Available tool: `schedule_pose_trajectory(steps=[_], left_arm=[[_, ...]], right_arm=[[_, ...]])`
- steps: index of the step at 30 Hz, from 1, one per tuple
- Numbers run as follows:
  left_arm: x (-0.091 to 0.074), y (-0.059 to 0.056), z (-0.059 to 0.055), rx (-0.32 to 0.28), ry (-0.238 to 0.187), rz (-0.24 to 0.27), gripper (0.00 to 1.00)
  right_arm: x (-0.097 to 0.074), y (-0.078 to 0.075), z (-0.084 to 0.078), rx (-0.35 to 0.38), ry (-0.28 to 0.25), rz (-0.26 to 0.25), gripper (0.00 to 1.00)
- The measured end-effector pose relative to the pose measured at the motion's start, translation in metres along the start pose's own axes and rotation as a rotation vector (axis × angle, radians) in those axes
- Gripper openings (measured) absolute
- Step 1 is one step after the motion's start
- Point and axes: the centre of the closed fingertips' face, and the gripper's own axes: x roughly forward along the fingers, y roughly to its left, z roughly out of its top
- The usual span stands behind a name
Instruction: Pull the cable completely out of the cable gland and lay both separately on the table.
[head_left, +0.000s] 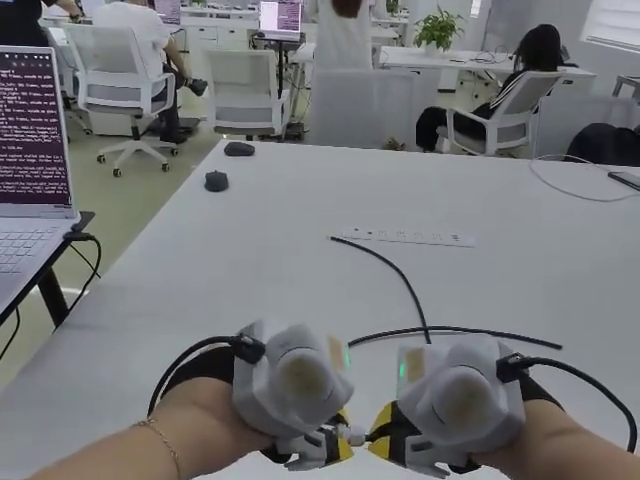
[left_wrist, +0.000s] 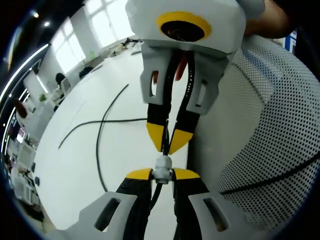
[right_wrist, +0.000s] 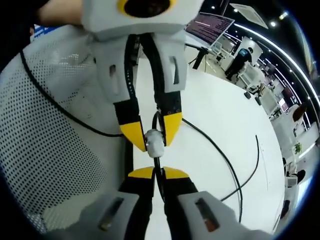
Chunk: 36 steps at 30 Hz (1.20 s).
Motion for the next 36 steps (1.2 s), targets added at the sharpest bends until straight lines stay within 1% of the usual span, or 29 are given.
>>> schedule_pose_trajectory(steps=[2, 4, 5, 7, 9, 12, 13, 14, 16, 17, 18, 19, 20, 21, 23, 24, 25, 26, 27, 28, 29, 30, 31, 32, 33, 34, 35, 36], left_arm=[[0.0, 0.002, -0.003, 0.001, 0.017, 0.013, 0.16], [0.001, 0.007, -0.008, -0.014, 0.042, 0.036, 0.16], [0.0, 0.008, -0.011, -0.008, 0.055, 0.042, 0.16], [0.001, 0.009, -0.013, -0.012, 0.067, 0.045, 0.16], [0.0, 0.01, -0.016, -0.015, 0.077, 0.049, 0.16], [0.0, 0.014, -0.023, -0.006, 0.116, 0.068, 0.16], [0.0, 0.015, -0.024, -0.007, 0.12, 0.072, 0.16], [-0.001, 0.016, -0.026, -0.013, 0.126, 0.079, 0.16], [-0.002, 0.019, -0.027, -0.022, 0.129, 0.089, 0.16], [-0.003, 0.02, -0.028, -0.026, 0.132, 0.092, 0.16], [-0.003, 0.021, -0.029, -0.031, 0.135, 0.093, 0.16], [-0.003, 0.021, -0.03, -0.036, 0.139, 0.094, 0.16], [-0.004, 0.022, -0.032, -0.038, 0.145, 0.096, 0.16], [-0.004, 0.021, -0.035, -0.04, 0.16, 0.096, 0.16], [-0.005, 0.024, -0.043, -0.014, 0.196, 0.11, 0.16], [-0.006, 0.025, -0.043, -0.019, 0.198, 0.116, 0.16], [-0.007, 0.027, -0.044, -0.026, 0.201, 0.125, 0.16], [-0.008, 0.03, -0.044, -0.031, 0.2, 0.131, 0.16], [-0.009, 0.032, -0.044, -0.037, 0.197, 0.136, 0.16], [-0.01, 0.032, -0.043, -0.042, 0.19, 0.138, 0.16], [-0.01, 0.032, -0.041, -0.053, 0.174, 0.137, 0.16], [-0.01, 0.032, -0.041, -0.054, 0.173, 0.137, 0.16], [-0.01, 0.032, -0.041, -0.039, 0.176, 0.141, 0.16], [-0.011, 0.033, -0.04, -0.014, 0.179, 0.155, 0.16], [-0.011, 0.033, -0.039, -0.017, 0.175, 0.153, 0.16], [-0.01, 0.033, -0.034, -0.018, 0.15, 0.151, 0.16], [-0.01, 0.033, -0.031, -0.019, 0.141, 0.153, 0.16], [-0.01, 0.033, -0.028, -0.007, 0.127, 0.156, 0.16]], right_arm=[[0.0, -0.003, -0.006, 0.011, 0.019, -0.011, 0.03], [0.0, -0.007, -0.013, 0.036, 0.046, -0.024, 0.03], [0.0, -0.007, -0.017, 0.04, 0.058, -0.024, 0.03], [0.0, -0.009, -0.025, 0.067, 0.091, -0.029, 0.03], [0.0, -0.008, -0.032, 0.084, 0.121, -0.023, 0.03], [-0.001, -0.011, -0.042, 0.096, 0.164, -0.039, 0.03], [-0.002, -0.012, -0.044, 0.101, 0.17, -0.041, 0.03], [-0.003, -0.014, -0.049, 0.121, 0.186, -0.053, 0.03], [-0.005, -0.019, -0.056, 0.137, 0.217, -0.07, 0.03], [-0.007, -0.021, -0.063, 0.152, 0.246, -0.085, 0.03], [-0.007, -0.022, -0.067, 0.164, 0.26, -0.089, 0.03], [-0.009, -0.022, -0.075, 0.204, 0.294, -0.1, 0.03], [-0.011, -0.022, -0.082, 0.216, 0.325, -0.105, 0.03], [-0.012, -0.023, -0.087, 0.208, 0.347, -0.11, 0.03], [-0.014, -0.023, -0.096, 0.237, 0.382, -0.118, 0.03], [-0.016, -0.026, -0.101, 0.254, 0.403, -0.132, 0.04], [-0.018, -0.028, -0.104, 0.256, 0.419, -0.143, 0.04], [-0.022, -0.03, -0.111, 0.263, 0.449, -0.158, 0.04], [-0.023, -0.031, -0.113, 0.261, 0.459, -0.159, 0.04], [-0.023, -0.031, -0.115, 0.263, 0.461, -0.159, 0.04], [-0.023, -0.031, -0.115, 0.274, 0.462, -0.159, 0.05], [-0.023, -0.03, -0.113, 0.278, 0.453, -0.159, 0.06], [-0.023, -0.031, -0.113, 0.278, 0.451, -0.162, 0.07], [-0.023, -0.035, -0.106, 0.252, 0.423, -0.18, 0.14], [-0.02, -0.037, -0.097, 0.235, 0.375, -0.184, 0.2], [-0.016, -0.037, -0.085, 0.241, 0.316, -0.18, 0.26], [-0.013, -0.037, -0.069, 0.251, 0.239, -0.165, 0.28], [-0.013, -0.041, -0.052, 0.227, 0.161, -0.175, 0.29]])
